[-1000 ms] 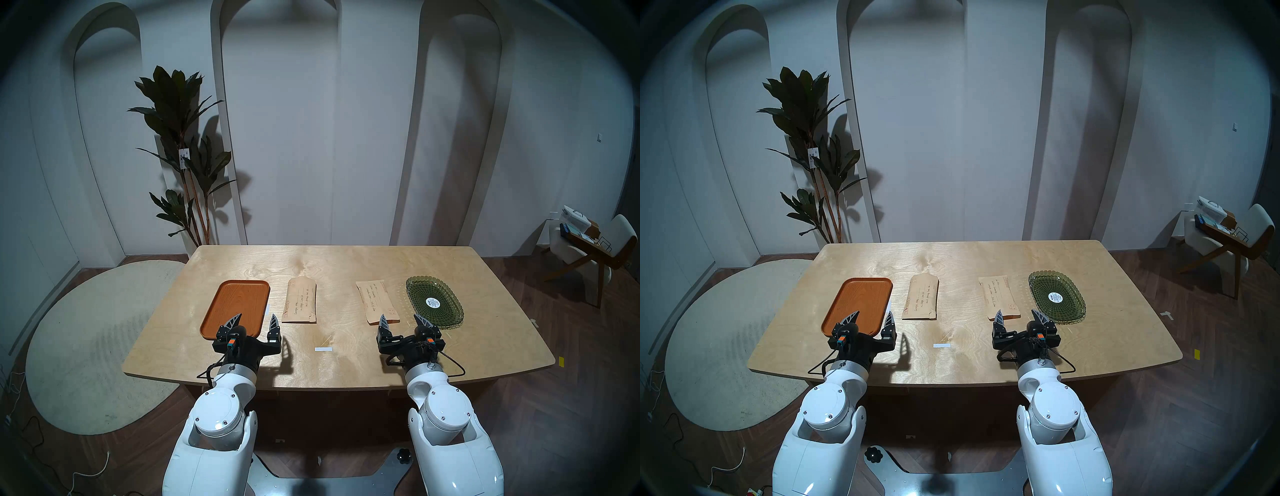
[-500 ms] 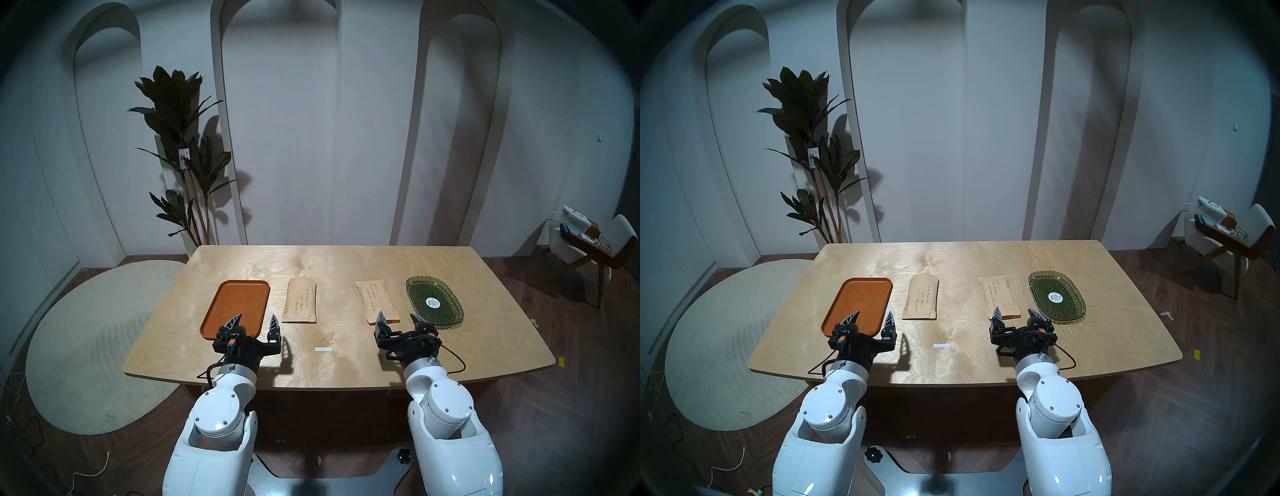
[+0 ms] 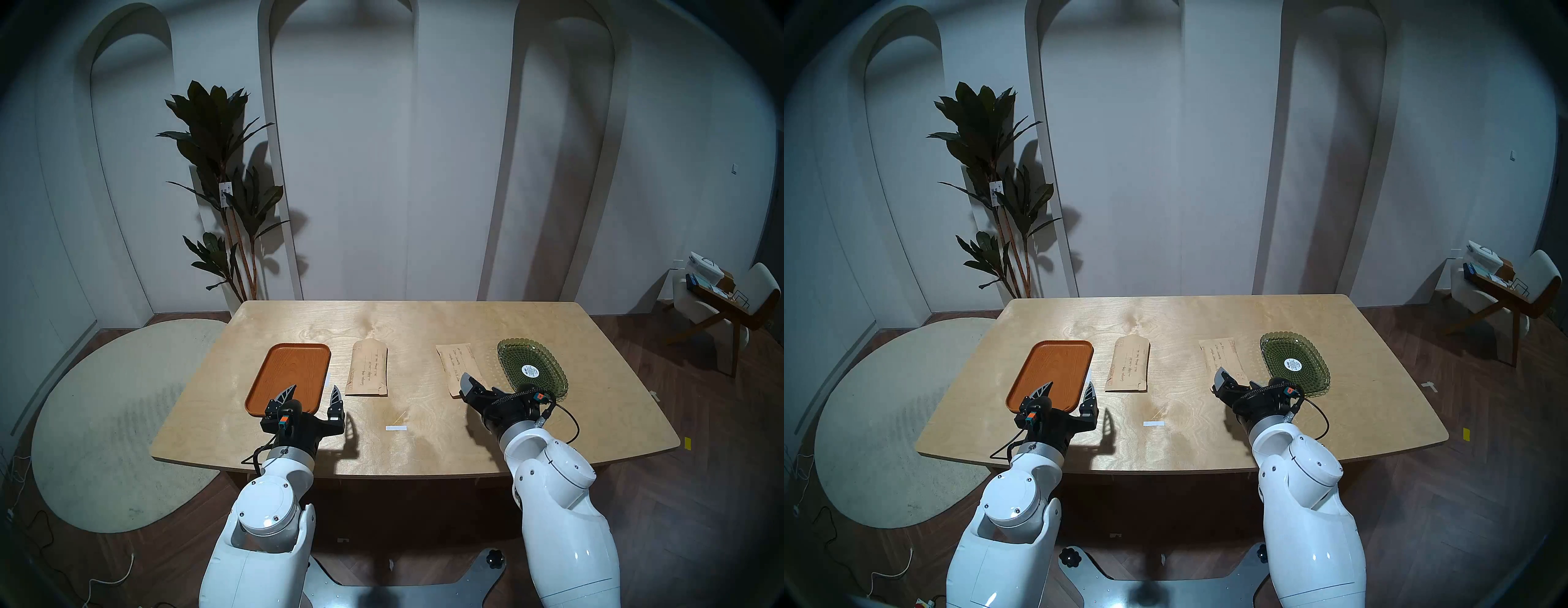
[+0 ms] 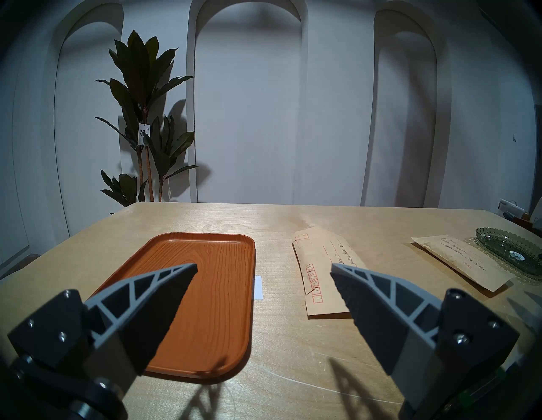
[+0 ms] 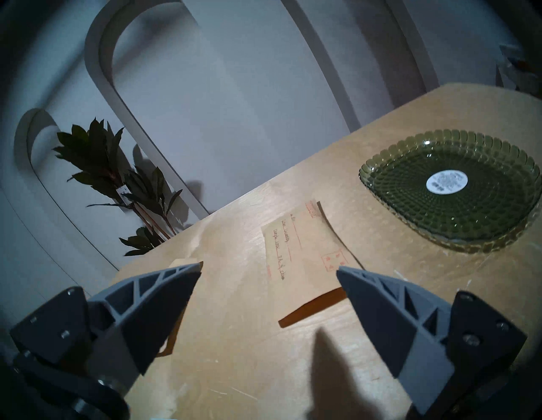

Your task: Sort the mail into the trays, one tray per recipient

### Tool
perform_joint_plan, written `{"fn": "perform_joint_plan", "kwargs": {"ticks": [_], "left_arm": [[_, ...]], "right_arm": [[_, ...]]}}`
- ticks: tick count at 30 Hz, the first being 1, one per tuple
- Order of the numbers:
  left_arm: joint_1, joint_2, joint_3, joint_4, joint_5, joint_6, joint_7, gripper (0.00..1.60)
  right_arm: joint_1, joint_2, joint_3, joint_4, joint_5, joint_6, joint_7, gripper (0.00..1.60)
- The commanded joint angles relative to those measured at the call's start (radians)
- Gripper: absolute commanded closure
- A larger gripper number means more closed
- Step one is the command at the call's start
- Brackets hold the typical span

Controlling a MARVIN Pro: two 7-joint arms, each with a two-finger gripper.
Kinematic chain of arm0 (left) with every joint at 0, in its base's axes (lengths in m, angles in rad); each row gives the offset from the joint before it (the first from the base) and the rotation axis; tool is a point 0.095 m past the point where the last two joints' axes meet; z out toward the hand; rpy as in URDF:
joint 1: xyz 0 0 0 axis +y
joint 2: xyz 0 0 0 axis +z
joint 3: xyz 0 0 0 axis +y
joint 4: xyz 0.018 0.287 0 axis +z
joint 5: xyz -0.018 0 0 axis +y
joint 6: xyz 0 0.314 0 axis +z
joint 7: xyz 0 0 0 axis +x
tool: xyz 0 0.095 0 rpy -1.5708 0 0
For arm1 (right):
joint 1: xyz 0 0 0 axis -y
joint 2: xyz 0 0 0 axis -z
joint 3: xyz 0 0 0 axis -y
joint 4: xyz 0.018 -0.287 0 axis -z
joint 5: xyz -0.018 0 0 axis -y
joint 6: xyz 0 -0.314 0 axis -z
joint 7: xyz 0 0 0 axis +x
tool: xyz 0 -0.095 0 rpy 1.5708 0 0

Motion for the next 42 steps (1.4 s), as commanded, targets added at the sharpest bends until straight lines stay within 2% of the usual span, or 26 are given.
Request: {"fn": "perform_joint_plan", "kwargs": {"ticks": [1,11,24,42], "left_arm": [[-0.004,0.000,-0.001,-0.020,0.000,-0.004,0.001,0.00],[-0.004,0.000,-0.001,-0.021,0.000,-0.003,0.001,0.00],[-0.004,0.000,-0.001,-0.021,0.000,-0.003,0.001,0.00],[-0.004,0.000,-0.001,-0.021,0.000,-0.003,0.001,0.00]], "right_arm": [[0.064,-0.009,0.015,-0.003,0.149,0.079,-0.054,0.00],[0.095,-0.006,0.018,0.025,0.259,0.121,-0.144,0.00],[0.115,-0.008,0.015,0.062,0.334,0.138,-0.190,0.00],[0.123,-0.008,0.053,0.095,0.359,0.133,-0.208,0.00]]}}
